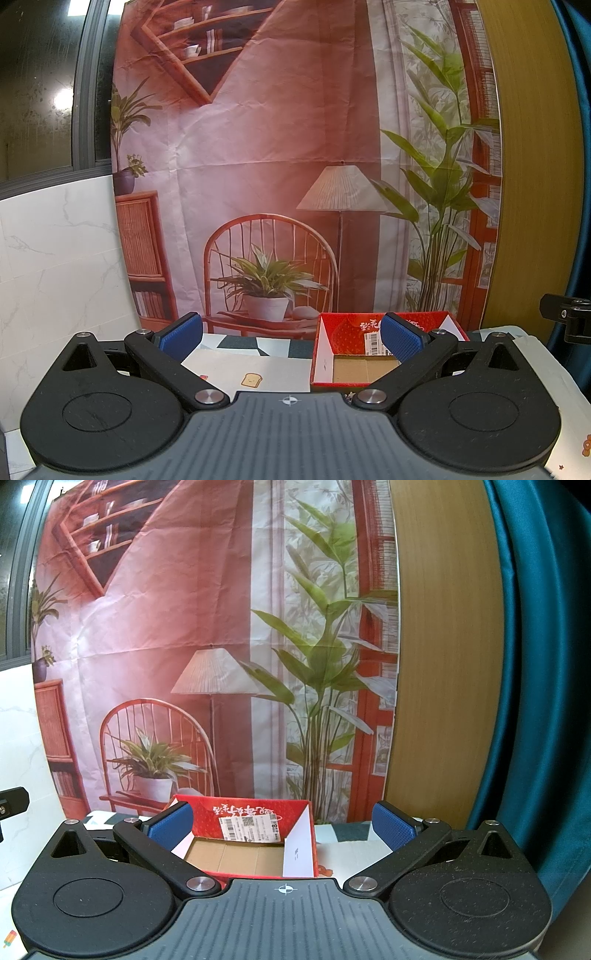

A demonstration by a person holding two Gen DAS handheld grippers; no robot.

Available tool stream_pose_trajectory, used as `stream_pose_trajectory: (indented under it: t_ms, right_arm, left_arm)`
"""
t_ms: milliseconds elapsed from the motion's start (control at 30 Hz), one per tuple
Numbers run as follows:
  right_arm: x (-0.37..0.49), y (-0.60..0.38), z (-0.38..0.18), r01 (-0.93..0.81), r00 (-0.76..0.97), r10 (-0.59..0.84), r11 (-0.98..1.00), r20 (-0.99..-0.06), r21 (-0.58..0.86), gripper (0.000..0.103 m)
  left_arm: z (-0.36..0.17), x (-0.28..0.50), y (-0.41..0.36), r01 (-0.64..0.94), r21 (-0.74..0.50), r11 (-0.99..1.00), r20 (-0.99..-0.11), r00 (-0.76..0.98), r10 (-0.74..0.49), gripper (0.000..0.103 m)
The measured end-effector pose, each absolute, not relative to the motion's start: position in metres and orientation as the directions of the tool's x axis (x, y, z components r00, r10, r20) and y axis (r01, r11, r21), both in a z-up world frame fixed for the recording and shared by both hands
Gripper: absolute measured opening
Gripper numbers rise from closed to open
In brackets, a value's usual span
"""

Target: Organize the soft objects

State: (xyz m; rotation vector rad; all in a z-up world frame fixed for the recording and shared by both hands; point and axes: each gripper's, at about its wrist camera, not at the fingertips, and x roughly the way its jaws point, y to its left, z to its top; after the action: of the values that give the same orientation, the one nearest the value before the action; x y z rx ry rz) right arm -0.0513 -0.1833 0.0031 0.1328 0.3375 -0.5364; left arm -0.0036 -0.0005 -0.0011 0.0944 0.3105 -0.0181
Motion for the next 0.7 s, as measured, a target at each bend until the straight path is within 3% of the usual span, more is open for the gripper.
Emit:
stream_pose_trajectory:
  t_ms: [500,700]
  right_arm:
    - [-0.046,-0.182,0.005,0.518,0.808,-0.474,0.854,-0.351,0.04,0.103]
    - [-0.034,-0.187,-0.022,0.512,0.803,-0.452,0.857,-0.388,0.061,0.103]
  left_arm:
    - [-0.005,-0.001,0.001,0.025,0.098,0.995,-0.313,0.95,0.007,0.103]
    - [-0.024,0.007,0.003,0.019,0.098,0.995,-0.343,0.939,0.016,0.103]
